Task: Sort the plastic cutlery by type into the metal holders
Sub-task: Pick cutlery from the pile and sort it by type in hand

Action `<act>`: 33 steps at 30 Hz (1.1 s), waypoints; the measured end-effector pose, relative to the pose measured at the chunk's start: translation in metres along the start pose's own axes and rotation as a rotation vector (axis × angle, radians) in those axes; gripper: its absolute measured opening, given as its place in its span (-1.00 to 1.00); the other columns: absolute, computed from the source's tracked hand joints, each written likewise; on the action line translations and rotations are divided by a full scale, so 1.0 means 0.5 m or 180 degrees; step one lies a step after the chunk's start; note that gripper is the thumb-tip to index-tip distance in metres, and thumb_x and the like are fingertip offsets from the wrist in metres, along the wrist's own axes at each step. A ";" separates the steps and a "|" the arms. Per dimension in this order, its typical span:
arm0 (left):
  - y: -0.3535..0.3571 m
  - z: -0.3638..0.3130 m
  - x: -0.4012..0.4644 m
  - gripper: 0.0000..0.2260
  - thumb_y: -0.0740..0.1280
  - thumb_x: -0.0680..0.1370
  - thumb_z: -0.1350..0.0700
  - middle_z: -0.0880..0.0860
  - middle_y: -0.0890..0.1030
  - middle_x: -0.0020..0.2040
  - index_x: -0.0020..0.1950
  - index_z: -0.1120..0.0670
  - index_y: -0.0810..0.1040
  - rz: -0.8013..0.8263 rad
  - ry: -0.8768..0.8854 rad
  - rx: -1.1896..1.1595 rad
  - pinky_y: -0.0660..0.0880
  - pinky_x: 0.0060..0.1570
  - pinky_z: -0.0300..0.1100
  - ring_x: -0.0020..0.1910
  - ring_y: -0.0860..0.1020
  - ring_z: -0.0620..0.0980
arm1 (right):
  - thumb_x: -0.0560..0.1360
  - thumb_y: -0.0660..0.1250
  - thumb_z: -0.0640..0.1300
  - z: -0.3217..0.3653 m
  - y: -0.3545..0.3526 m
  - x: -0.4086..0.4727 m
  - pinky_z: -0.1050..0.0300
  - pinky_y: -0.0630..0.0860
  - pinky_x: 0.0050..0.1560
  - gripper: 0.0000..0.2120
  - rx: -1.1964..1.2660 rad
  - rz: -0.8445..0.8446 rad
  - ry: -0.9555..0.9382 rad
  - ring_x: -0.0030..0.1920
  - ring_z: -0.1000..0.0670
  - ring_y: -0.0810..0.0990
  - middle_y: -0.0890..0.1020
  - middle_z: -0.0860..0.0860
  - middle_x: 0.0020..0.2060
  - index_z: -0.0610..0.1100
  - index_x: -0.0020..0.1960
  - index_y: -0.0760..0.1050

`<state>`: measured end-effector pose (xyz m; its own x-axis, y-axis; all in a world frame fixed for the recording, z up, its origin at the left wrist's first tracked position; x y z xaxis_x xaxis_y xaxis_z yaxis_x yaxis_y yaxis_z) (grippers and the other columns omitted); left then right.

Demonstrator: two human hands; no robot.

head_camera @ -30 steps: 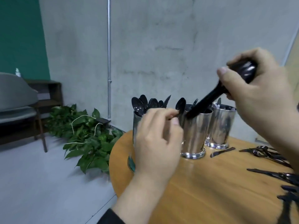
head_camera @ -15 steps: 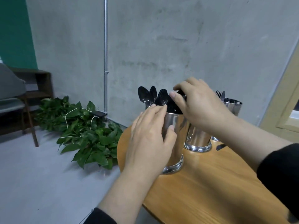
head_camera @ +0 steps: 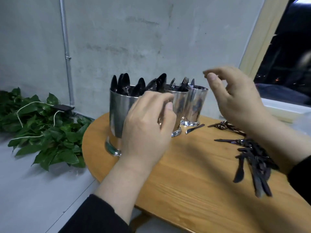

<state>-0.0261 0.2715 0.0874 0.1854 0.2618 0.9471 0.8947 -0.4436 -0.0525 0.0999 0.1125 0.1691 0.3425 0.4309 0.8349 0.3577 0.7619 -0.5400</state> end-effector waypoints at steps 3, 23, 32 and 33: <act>0.067 -0.047 -0.022 -0.80 0.25 0.62 0.08 -0.07 0.66 -0.03 0.09 0.07 0.66 0.0632 -0.0235 -0.0256 0.54 -0.07 -0.05 -0.06 0.58 -0.07 | 0.65 0.15 0.10 -0.107 -0.068 -0.119 0.11 0.47 -0.03 -0.68 -0.0290 0.0482 0.0568 0.00 0.12 0.50 0.59 0.10 0.03 0.00 0.24 0.56; 0.503 -0.154 -0.138 -0.43 0.20 0.39 -0.58 -0.11 0.53 -0.23 -0.14 -0.07 0.47 0.4207 -0.0383 0.1419 0.38 -0.23 -0.09 -0.16 0.51 -0.03 | 0.58 0.29 -0.05 -0.382 -0.108 -0.372 0.03 0.48 0.17 -0.70 -0.0378 0.2050 0.0081 0.09 -0.03 0.51 0.53 0.11 0.11 0.05 0.31 0.52; 0.500 -0.149 -0.156 -0.62 0.35 0.48 -0.39 -0.11 0.54 -0.18 -0.05 -0.08 0.51 0.4466 -0.0756 0.0918 0.39 -0.26 -0.15 -0.18 0.49 -0.16 | 0.57 0.21 0.07 -0.402 -0.090 -0.387 -0.12 0.49 0.18 -0.69 -0.0039 0.1806 0.0625 0.16 0.04 0.50 0.54 0.17 0.11 0.05 0.23 0.59; 0.498 -0.149 -0.156 -0.64 0.37 0.49 -0.35 -0.11 0.54 -0.20 -0.06 -0.07 0.53 0.4475 -0.0842 0.0800 0.37 -0.28 -0.15 -0.20 0.48 -0.16 | 0.56 0.22 0.06 -0.401 -0.092 -0.387 -0.11 0.49 0.18 -0.69 -0.0020 0.1743 0.0672 0.16 0.04 0.51 0.54 0.17 0.10 0.05 0.23 0.59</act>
<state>0.1519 0.0767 0.0241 0.9954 -0.0945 -0.0161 -0.0449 -0.3104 -0.9496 0.1914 -0.1029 0.0112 0.6442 0.6549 0.3950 0.0847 0.4522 -0.8879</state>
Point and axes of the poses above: each hand's wrist, its own x-axis towards the middle knuckle, its own y-axis out of the palm, z = x × y, the point moved 3 cm from there along x, towards the middle knuckle
